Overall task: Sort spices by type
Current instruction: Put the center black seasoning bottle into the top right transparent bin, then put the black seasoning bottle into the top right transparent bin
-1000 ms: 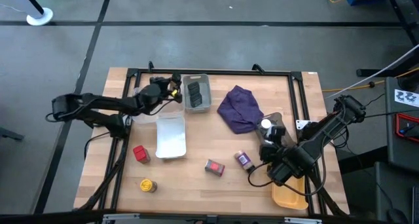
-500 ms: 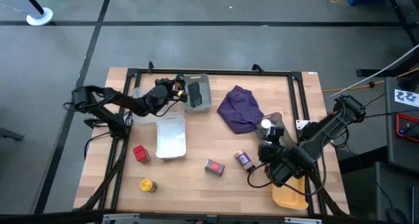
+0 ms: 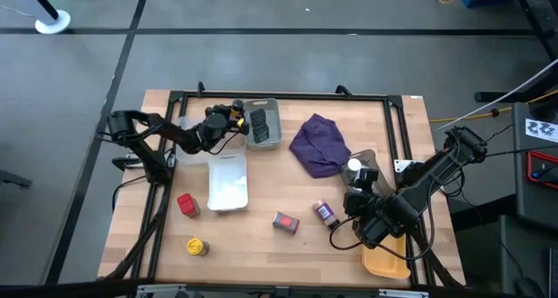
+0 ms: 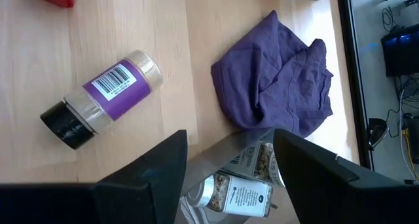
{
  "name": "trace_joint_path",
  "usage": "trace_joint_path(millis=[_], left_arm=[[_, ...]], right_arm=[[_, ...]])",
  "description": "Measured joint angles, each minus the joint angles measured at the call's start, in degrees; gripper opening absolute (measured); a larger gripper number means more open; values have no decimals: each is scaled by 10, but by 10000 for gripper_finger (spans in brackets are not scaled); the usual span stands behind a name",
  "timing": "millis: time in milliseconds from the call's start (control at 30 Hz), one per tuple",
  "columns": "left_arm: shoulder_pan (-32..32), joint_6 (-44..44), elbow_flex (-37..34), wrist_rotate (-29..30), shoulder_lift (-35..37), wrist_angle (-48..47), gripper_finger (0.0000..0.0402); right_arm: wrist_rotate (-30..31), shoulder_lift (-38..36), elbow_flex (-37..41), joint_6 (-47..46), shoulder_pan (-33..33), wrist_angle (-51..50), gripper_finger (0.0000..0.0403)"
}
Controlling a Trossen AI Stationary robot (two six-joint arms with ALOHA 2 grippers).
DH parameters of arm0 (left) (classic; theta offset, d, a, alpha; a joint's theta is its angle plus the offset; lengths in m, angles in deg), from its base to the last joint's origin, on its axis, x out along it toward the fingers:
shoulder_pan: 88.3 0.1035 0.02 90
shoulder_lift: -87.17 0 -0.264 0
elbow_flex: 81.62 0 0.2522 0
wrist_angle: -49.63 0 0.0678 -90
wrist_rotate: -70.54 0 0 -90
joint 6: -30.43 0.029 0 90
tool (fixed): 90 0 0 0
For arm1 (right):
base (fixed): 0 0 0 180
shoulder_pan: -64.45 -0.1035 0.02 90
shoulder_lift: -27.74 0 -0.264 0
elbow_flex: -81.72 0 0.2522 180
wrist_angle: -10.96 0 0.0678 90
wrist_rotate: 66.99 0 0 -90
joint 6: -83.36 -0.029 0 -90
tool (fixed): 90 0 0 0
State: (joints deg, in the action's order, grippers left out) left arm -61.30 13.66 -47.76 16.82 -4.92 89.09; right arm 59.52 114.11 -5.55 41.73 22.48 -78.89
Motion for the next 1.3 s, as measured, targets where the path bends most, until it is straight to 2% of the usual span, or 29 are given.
trace_joint_path(millis=[300,633,967,1300], left_arm=[[0,17,0,0,-17,2,201],[0,18,0,-7,-17,1,243],[0,0,0,-18,-17,-2,265],[-1,2,0,-18,-17,-1,269]], right_arm=[[0,0,0,0,0,0,227],[0,0,0,0,0,0,227],[0,0,0,0,0,0,227],[0,0,0,0,0,0,227]])
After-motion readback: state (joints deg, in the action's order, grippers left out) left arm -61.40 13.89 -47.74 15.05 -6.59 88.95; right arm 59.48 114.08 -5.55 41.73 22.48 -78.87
